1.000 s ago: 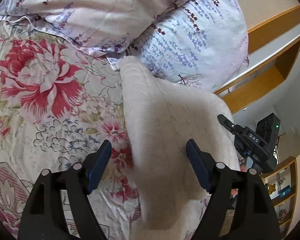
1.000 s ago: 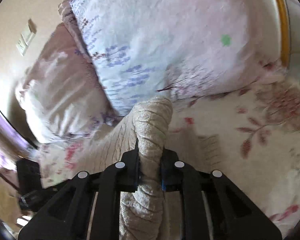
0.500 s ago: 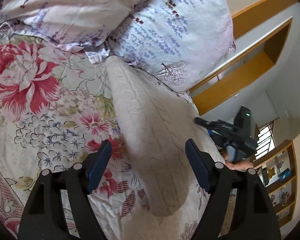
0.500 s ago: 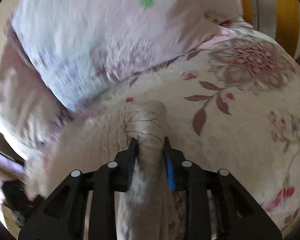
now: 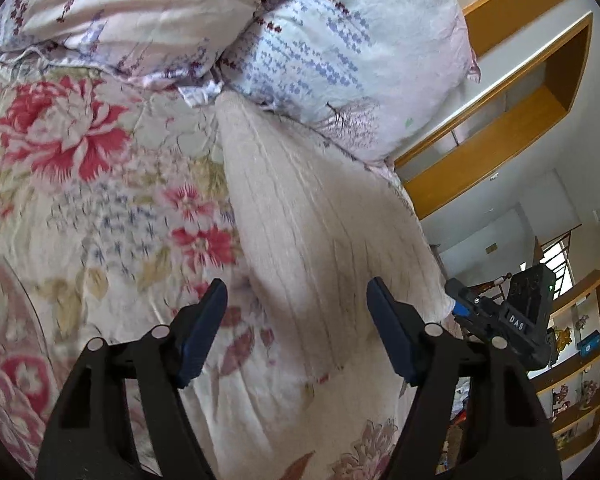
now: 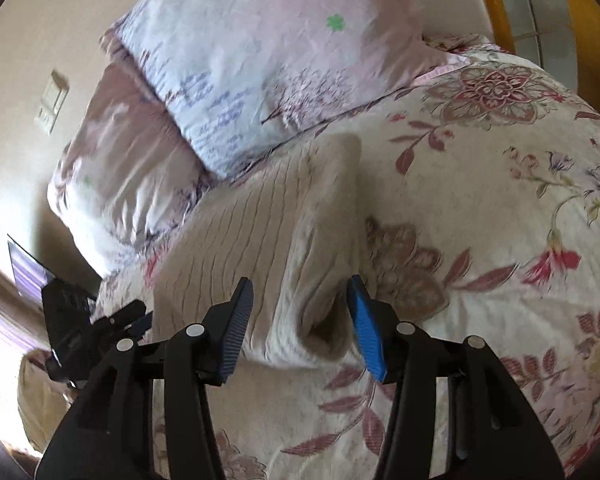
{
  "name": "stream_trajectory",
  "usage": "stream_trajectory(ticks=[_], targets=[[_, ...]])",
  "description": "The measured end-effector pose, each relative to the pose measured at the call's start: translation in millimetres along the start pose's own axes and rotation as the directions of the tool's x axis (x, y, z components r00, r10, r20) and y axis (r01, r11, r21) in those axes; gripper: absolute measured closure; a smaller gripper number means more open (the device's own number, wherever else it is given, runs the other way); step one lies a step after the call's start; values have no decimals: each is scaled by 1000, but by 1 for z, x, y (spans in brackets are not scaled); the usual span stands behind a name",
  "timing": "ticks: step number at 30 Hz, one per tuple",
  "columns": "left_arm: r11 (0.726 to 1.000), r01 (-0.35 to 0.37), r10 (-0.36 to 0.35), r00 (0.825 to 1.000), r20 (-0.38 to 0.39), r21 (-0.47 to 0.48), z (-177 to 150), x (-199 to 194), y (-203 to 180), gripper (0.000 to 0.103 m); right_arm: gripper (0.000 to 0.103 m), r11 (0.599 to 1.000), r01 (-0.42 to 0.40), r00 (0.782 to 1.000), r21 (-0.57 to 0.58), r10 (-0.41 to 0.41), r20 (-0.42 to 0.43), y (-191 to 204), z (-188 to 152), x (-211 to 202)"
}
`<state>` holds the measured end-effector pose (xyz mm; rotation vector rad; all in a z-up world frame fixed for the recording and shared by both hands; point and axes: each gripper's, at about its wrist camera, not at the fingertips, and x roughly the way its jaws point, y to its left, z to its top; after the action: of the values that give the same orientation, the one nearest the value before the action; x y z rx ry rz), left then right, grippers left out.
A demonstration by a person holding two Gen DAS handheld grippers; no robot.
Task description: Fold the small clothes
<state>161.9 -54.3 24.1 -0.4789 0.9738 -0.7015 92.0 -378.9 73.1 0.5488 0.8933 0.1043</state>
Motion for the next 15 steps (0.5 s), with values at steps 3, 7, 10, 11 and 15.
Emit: stream_trajectory(ticks=[3, 7, 10, 11, 15], targets=[[1000, -20, 19, 1000, -25, -11, -6, 8, -2, 49, 87, 999, 28, 1000, -42, -28, -14, 3, -6, 7], [1000, -16, 15, 999, -51, -19, -11, 15, -4, 74, 92, 994, 61, 993, -88, -52, 110, 13, -4, -16], [1000, -15, 15, 999, -47, -3, -13, 12, -7, 83, 93, 994, 60, 983, -92, -43, 177, 14, -2, -36], [1000, -14, 14, 999, -46, 2, -14, 11, -7, 85, 93, 992, 79, 984, -96, -62, 169, 13, -3, -34], [1000, -20, 21, 999, -37, 24, -20, 7, -9, 88, 93, 989, 132, 987, -73, -124, 104, -2, -13, -18]])
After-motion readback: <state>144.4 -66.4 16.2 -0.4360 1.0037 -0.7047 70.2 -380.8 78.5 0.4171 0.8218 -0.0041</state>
